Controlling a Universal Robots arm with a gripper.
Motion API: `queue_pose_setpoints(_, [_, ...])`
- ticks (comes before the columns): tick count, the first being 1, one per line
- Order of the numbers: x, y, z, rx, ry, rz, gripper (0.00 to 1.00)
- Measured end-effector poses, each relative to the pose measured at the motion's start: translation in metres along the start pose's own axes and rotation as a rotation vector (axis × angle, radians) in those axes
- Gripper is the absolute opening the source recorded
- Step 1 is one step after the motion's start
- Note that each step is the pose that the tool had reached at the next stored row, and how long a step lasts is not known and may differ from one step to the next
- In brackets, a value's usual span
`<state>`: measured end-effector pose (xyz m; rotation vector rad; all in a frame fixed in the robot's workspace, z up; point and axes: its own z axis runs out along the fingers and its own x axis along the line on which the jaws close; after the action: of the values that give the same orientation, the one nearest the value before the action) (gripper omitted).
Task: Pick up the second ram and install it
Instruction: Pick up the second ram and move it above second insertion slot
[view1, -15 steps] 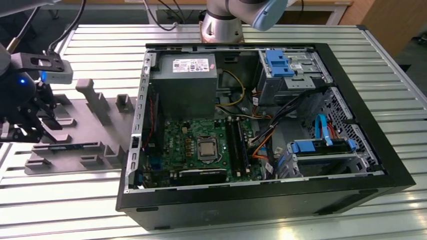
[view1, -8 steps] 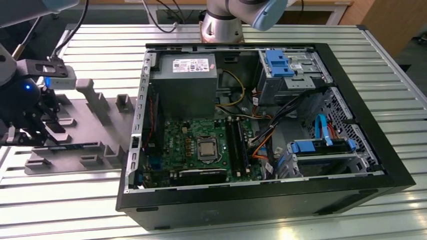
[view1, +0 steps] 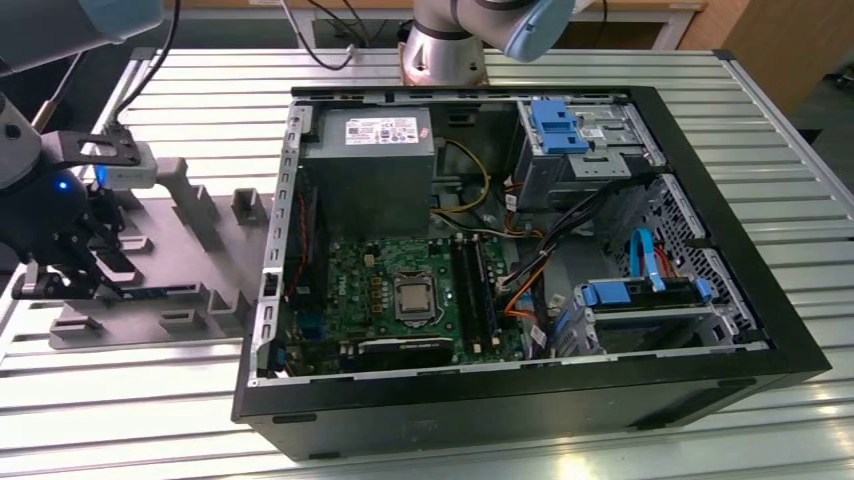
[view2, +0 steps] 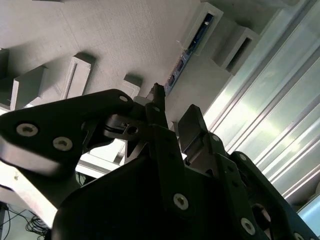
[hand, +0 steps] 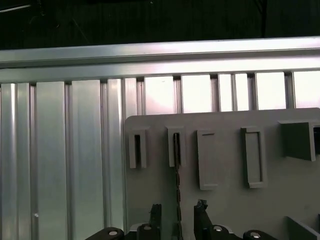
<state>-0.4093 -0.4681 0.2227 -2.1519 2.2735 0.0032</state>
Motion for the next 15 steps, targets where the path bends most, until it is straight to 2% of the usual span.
queue_pose_setpoints(8, [0.0002, 0.0002, 0.0040, 0.0004, 0.0000, -0.003, 0.39])
queue_pose_setpoints(11, [0.0008, 0.0003, 0.0082, 0.0002, -0.0002, -0.022, 0.39])
queue_pose_setpoints(15, [0.0009, 0.0003, 0.0145, 0.0000, -0.0001, -0.024, 0.39])
